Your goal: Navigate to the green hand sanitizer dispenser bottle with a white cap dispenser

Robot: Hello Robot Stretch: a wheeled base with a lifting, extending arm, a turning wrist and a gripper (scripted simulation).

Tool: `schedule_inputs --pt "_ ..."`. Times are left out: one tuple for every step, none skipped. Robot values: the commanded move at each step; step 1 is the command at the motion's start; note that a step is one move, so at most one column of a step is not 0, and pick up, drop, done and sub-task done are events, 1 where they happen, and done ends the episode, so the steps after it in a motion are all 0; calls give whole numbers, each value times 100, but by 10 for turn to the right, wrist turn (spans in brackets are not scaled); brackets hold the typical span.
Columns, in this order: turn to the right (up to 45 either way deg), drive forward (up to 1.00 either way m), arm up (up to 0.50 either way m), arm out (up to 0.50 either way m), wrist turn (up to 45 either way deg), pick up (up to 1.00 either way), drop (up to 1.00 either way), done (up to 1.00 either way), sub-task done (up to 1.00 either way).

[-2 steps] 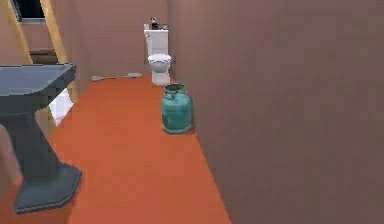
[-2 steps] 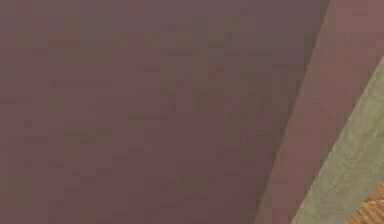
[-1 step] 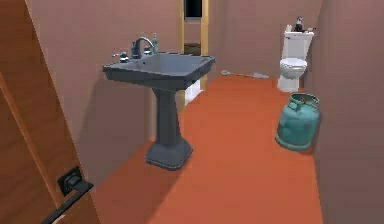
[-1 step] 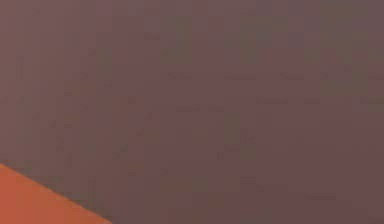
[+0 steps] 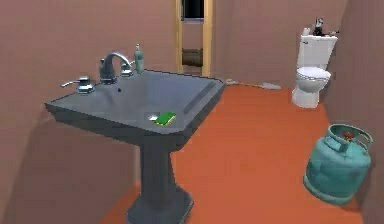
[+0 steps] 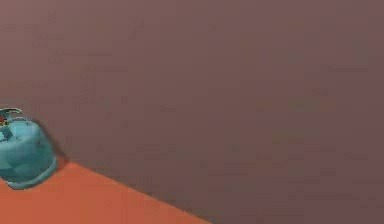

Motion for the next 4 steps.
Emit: schedule_inputs --pt "180 0 0 0 0 0 0 0 0" --pt "0 15 0 0 0 0 0 0 0" --pt "-450 0 0 0 0 0 0 0 0" --pt "-240 0 0 0 0 0 0 0 0"
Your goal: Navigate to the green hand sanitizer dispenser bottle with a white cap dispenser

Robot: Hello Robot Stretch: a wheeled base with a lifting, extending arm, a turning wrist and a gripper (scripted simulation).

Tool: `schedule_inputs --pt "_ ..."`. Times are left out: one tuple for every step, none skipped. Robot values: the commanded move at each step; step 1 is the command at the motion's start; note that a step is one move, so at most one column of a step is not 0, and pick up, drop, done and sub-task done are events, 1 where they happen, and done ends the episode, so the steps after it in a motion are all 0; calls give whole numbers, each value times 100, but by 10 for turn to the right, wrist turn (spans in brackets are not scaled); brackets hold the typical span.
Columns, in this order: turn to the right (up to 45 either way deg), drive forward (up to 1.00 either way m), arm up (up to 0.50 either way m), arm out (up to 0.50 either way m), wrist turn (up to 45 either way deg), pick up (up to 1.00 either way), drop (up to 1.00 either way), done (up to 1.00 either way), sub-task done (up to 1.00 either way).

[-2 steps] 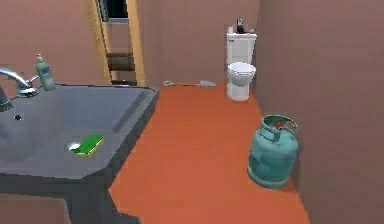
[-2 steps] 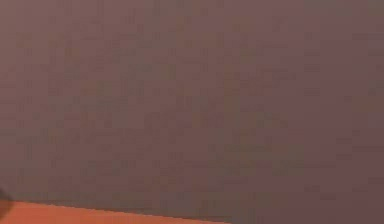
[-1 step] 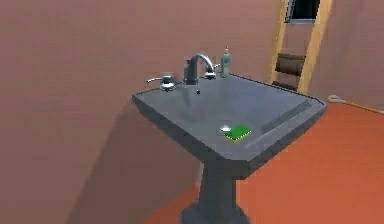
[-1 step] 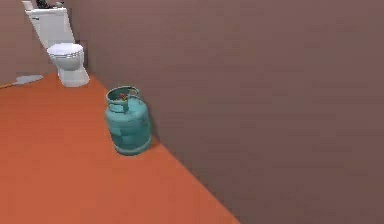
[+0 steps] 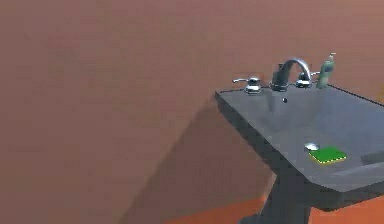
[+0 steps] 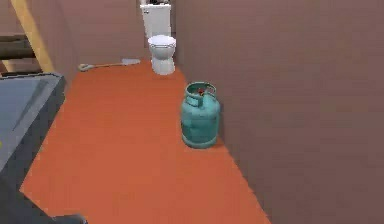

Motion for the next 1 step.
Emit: schedule_inputs --pt "0 45 0 0 0 0 0 0 0"
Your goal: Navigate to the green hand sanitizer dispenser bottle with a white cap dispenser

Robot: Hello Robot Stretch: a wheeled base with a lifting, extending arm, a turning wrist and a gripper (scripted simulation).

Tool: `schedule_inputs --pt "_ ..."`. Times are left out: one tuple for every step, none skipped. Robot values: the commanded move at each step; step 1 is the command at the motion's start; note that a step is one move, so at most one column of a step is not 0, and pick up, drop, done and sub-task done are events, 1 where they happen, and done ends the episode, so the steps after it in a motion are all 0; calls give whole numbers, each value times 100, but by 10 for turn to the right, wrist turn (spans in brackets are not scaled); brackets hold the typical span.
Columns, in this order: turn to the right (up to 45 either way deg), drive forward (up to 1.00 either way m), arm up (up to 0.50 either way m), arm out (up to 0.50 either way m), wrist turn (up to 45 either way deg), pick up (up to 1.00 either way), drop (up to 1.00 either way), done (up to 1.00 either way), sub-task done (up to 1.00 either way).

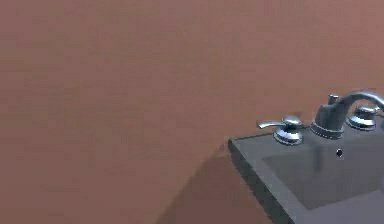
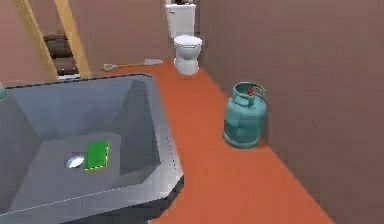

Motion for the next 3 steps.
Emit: schedule_inputs --pt "450 0 0 0 0 0 0 0 0" --pt "0 100 0 0 0 0 0 0 0" --pt "0 0 0 0 0 0 0 100 0"
